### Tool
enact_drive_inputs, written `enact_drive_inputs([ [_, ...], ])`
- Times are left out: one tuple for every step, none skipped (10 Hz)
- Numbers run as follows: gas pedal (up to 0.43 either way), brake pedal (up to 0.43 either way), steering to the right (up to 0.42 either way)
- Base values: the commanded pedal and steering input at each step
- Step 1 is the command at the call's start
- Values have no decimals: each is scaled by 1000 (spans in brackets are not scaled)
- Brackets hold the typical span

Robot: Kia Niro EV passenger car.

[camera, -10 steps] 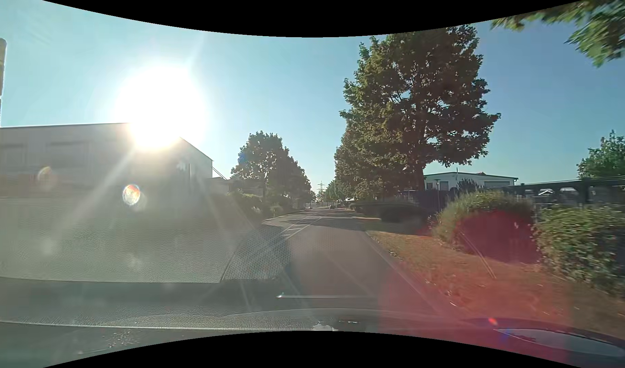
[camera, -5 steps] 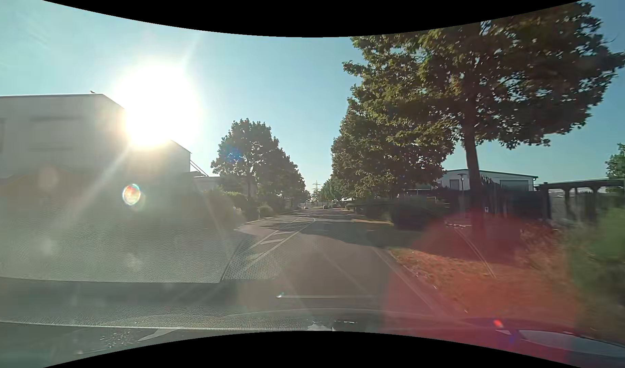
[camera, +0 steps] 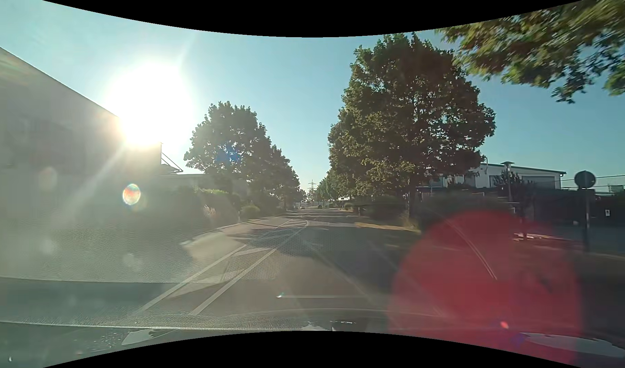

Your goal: Follow the waypoints while adhering to traffic rules and regulations

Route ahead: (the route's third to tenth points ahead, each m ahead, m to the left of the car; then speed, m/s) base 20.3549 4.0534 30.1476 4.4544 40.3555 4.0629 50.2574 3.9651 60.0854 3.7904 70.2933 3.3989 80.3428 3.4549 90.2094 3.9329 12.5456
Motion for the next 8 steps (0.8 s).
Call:
enact_drive_inputs([
  [118, 0, 11],
  [118, 0, 11],
  [118, 0, 11],
  [118, 0, 10],
  [118, 0, 10],
  [118, 0, 10],
  [118, 0, 10],
  [118, 0, 10],
])
